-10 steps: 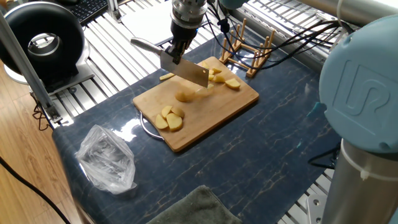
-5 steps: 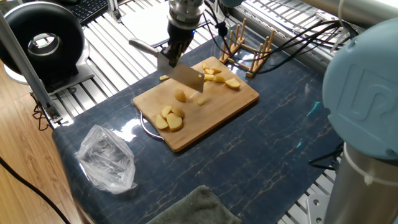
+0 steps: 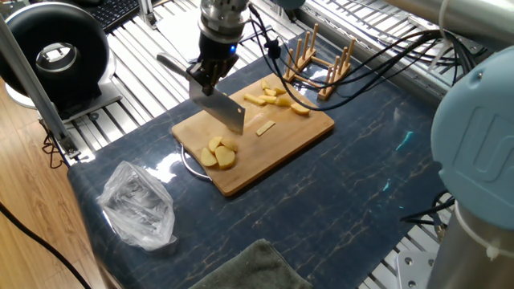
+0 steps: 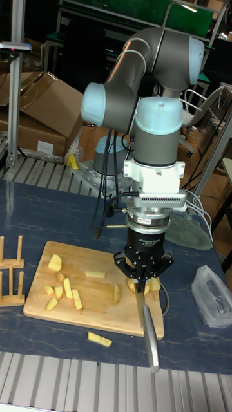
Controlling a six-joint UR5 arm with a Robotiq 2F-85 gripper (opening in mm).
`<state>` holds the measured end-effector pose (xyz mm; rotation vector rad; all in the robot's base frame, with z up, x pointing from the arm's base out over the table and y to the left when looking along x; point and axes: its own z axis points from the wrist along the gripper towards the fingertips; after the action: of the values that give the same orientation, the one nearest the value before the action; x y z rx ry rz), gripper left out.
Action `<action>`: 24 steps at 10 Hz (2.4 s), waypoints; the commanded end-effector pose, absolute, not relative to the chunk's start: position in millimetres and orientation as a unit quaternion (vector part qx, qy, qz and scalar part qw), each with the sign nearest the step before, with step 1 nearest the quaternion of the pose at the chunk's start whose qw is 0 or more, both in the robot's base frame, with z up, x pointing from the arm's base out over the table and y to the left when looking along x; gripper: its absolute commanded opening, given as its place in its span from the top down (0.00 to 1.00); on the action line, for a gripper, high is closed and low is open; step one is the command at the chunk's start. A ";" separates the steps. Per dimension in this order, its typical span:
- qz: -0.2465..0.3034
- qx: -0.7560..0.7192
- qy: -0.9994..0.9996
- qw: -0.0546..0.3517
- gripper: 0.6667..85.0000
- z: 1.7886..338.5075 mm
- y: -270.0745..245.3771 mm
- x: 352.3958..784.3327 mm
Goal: Chop the potatoes
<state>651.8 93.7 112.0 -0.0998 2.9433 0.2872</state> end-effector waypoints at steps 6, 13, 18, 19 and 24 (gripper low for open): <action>0.106 -0.063 0.985 0.120 1.00 94.1 68.0 667.8; 0.110 -0.086 0.983 0.115 1.00 101.3 43.1 674.8; 0.039 -0.048 0.995 0.073 1.00 107.5 4.0 659.8; 0.029 -0.020 0.997 0.069 1.00 110.9 -2.0 658.4; 0.051 0.037 0.993 0.095 1.00 114.7 19.9 668.3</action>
<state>663.2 11.4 110.5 0.0401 2.9772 0.1356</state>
